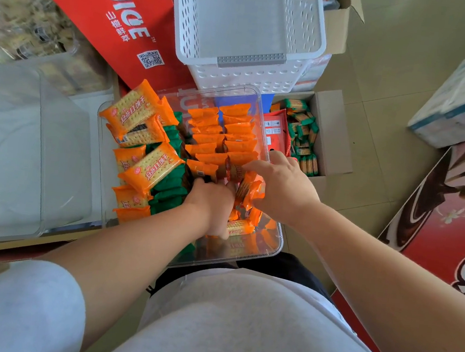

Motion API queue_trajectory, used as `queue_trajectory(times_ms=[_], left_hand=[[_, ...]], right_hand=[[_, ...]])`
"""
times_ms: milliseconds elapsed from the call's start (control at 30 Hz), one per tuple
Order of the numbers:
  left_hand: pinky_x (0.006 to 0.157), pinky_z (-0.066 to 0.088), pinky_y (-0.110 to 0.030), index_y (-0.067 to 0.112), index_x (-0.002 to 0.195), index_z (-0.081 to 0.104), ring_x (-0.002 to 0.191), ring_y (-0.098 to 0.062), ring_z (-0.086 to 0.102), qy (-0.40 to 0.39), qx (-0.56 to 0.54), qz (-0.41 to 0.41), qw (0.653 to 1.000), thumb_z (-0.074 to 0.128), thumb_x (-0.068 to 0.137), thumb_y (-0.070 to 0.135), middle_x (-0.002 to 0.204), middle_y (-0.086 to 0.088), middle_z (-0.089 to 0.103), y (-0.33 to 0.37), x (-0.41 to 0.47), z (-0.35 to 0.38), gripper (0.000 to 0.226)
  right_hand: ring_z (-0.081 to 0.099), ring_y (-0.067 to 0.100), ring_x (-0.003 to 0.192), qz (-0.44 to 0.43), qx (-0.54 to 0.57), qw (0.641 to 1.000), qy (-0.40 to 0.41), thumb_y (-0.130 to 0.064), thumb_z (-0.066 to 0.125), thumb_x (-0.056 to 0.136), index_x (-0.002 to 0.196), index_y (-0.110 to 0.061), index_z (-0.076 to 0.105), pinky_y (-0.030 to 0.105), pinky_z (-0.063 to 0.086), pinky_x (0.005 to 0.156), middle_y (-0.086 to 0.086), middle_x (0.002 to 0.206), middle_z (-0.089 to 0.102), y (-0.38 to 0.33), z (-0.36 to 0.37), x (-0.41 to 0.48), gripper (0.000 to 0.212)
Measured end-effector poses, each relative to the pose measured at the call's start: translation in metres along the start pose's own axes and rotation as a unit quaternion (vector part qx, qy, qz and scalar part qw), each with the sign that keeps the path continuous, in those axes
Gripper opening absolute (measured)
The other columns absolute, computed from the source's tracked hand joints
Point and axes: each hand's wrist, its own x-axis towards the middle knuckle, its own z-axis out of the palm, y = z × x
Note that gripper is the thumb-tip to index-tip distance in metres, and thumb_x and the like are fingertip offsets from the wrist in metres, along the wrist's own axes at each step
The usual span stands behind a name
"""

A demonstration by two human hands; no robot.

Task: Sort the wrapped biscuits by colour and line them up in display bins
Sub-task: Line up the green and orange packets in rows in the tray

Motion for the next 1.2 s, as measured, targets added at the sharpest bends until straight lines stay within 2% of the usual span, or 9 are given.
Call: queue_trajectory(times_ms=[133,300,433,600,700,867,967,1100,1200], left_hand=[[0.092,0.045,-0.043,0.012,0.133,0.044,0.100,-0.028,0.064,-0.005,-0.048,0.006,0.999,0.080,0.068,0.056,0.111,0.000,0.061,-0.005,-0.008,-0.011,0.087],[0.075,0.041,-0.038,0.021,0.118,0.045,0.080,-0.023,0.058,0.035,-0.073,0.041,0.996,0.080,0.058,0.062,0.086,0.009,0.055,-0.020,-0.025,-0.021,0.081],[0.089,0.045,-0.042,0.024,0.120,0.045,0.096,-0.023,0.059,0.107,-0.100,0.048,0.988,0.080,0.053,0.063,0.102,0.006,0.059,-0.032,-0.039,-0.028,0.085],[0.094,0.044,-0.041,0.027,0.131,0.043,0.104,-0.023,0.058,0.189,-0.225,0.036,0.955,0.084,0.054,0.066,0.113,0.004,0.062,-0.046,-0.057,-0.032,0.096],[0.087,0.052,-0.036,0.036,0.126,0.045,0.099,-0.014,0.062,0.240,-0.395,0.024,0.887,0.090,0.052,0.062,0.110,0.013,0.065,-0.052,-0.069,-0.026,0.091],[0.082,0.048,-0.020,0.038,0.126,0.044,0.102,-0.002,0.061,0.303,-0.583,-0.029,0.753,0.094,0.061,0.034,0.111,0.018,0.063,-0.060,-0.081,-0.018,0.081],[0.088,0.050,-0.025,0.038,0.120,0.049,0.100,0.002,0.064,0.326,-0.665,-0.047,0.670,0.095,0.063,0.021,0.111,0.014,0.066,-0.065,-0.087,-0.018,0.075],[0.094,0.055,-0.044,0.021,0.126,0.055,0.112,-0.021,0.067,0.342,-0.784,-0.052,0.515,0.089,0.056,0.026,0.120,-0.005,0.070,-0.077,-0.090,-0.010,0.078],[0.097,0.054,-0.052,0.008,0.134,0.053,0.116,-0.032,0.066,0.323,-0.829,-0.047,0.454,0.085,0.061,0.026,0.125,-0.014,0.068,-0.090,-0.092,-0.003,0.081]], right_hand=[[0.041,0.030,0.124,-0.010,-0.053,0.998,0.010,-0.046,0.077,0.080,0.140,-0.045,0.048,0.043,0.049,0.094,0.001,0.138,0.039,-0.004,-0.005,-0.003,0.067],[0.035,0.030,0.130,-0.040,-0.129,0.990,0.026,-0.066,0.072,0.078,0.129,-0.041,0.057,0.046,0.044,0.102,0.004,0.147,0.032,-0.006,-0.018,-0.001,0.059],[0.036,0.031,0.130,-0.032,-0.141,0.989,0.022,-0.065,0.068,0.082,0.129,-0.041,0.057,0.046,0.045,0.101,0.004,0.146,0.031,-0.010,-0.018,0.002,0.054],[0.036,0.037,0.135,0.006,0.043,0.994,0.097,-0.041,0.063,0.095,0.132,-0.030,0.059,0.052,0.044,0.104,0.008,0.151,0.036,-0.010,-0.018,0.001,0.039],[0.038,0.041,0.135,-0.037,0.015,0.987,0.155,-0.029,0.073,0.087,0.123,-0.027,0.067,0.058,0.043,0.105,0.011,0.148,0.044,-0.004,-0.020,-0.007,0.036],[-0.008,0.036,0.154,-0.110,-0.141,0.983,0.040,-0.048,0.075,0.074,0.127,-0.049,0.060,0.062,0.010,0.121,0.000,0.169,0.008,-0.002,-0.017,-0.025,0.055],[-0.013,0.035,0.154,-0.145,-0.196,0.969,0.035,-0.041,0.080,0.072,0.128,-0.046,0.060,0.062,-0.002,0.122,-0.001,0.168,0.014,-0.013,-0.012,-0.019,0.059],[-0.010,0.035,0.155,-0.142,-0.272,0.952,0.006,-0.025,0.064,0.088,0.145,-0.040,0.048,0.065,-0.011,0.119,-0.001,0.161,0.032,-0.027,-0.013,-0.005,0.061],[-0.001,0.037,0.153,-0.107,-0.329,0.937,-0.055,-0.027,0.054,0.095,0.149,-0.042,0.038,0.069,-0.015,0.115,0.000,0.145,0.051,-0.036,-0.014,0.005,0.059]])
